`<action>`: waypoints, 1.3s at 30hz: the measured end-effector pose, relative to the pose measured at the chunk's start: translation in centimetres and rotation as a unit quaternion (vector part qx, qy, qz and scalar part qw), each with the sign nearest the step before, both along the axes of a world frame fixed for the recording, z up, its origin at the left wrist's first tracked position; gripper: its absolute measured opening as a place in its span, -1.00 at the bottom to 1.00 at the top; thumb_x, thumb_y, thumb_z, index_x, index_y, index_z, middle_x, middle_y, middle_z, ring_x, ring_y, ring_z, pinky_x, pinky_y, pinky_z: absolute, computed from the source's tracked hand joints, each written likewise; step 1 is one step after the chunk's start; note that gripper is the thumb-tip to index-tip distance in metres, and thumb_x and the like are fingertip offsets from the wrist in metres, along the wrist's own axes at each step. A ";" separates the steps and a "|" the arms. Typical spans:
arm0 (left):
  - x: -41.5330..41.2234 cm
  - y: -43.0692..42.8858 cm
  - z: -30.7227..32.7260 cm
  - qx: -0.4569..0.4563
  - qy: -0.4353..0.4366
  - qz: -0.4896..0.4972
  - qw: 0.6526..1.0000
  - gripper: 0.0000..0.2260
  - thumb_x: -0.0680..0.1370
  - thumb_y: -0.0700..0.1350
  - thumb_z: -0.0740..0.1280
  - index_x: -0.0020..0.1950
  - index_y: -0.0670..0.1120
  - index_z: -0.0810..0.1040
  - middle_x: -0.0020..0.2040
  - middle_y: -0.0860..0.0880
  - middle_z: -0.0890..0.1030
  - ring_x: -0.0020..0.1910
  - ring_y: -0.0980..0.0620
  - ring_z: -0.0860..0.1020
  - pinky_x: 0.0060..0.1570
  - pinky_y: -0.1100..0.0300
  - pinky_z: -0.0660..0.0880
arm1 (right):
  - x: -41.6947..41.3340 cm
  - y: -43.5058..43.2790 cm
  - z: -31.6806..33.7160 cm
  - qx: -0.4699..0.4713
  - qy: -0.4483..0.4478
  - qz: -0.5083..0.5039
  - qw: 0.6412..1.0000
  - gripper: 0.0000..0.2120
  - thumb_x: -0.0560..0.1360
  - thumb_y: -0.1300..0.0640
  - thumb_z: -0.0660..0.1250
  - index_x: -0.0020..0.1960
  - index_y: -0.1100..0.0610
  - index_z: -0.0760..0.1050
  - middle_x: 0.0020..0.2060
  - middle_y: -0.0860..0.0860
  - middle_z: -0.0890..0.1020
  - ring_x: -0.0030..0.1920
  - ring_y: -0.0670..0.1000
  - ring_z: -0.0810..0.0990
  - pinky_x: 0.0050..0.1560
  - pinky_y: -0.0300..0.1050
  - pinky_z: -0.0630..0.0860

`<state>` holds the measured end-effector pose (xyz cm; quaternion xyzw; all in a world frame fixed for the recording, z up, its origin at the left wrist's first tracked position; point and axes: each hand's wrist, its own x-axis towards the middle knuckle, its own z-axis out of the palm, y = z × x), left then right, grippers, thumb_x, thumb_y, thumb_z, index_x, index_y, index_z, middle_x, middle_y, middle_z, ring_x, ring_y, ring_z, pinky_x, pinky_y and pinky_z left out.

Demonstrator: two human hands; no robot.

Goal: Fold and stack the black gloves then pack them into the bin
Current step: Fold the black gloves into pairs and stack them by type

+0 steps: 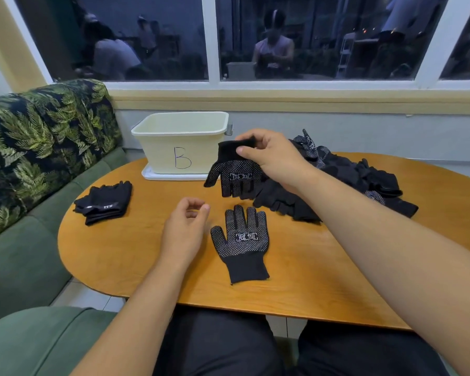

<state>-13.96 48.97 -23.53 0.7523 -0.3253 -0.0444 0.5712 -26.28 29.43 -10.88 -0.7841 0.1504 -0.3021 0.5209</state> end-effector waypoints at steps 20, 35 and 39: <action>-2.7 3.3 -0.7 0.211 -0.149 -0.103 0.960 -0.36 0.49 0.23 0.47 0.49 0.14 0.31 0.28 0.20 0.52 0.33 0.17 0.48 0.34 0.05 0.49 | -9.3 8.1 -12.1 -0.248 0.178 0.047 0.951 -0.54 0.58 0.21 0.34 0.42 -0.13 0.56 0.32 -0.29 0.56 0.35 -0.21 0.49 0.40 -0.22 0.44; -2.6 3.1 -0.4 0.226 -0.158 -0.094 0.957 -0.35 0.50 0.16 0.48 0.54 0.14 0.36 0.29 0.18 0.53 0.36 0.15 0.45 0.40 -0.01 0.47 | -10.1 7.7 -12.1 -0.217 0.163 0.029 0.962 -0.63 0.68 0.17 0.27 0.38 -0.14 0.65 0.32 -0.27 0.64 0.40 -0.29 0.49 0.49 -0.18 0.41; -2.6 3.2 -0.3 0.217 -0.154 -0.103 0.958 -0.37 0.52 0.14 0.49 0.54 0.15 0.35 0.28 0.20 0.51 0.36 0.18 0.44 0.39 0.05 0.46 | -10.0 7.6 -12.1 -0.209 0.179 0.020 0.961 -0.64 0.68 0.12 0.27 0.37 -0.17 0.65 0.32 -0.26 0.63 0.37 -0.27 0.50 0.46 -0.16 0.44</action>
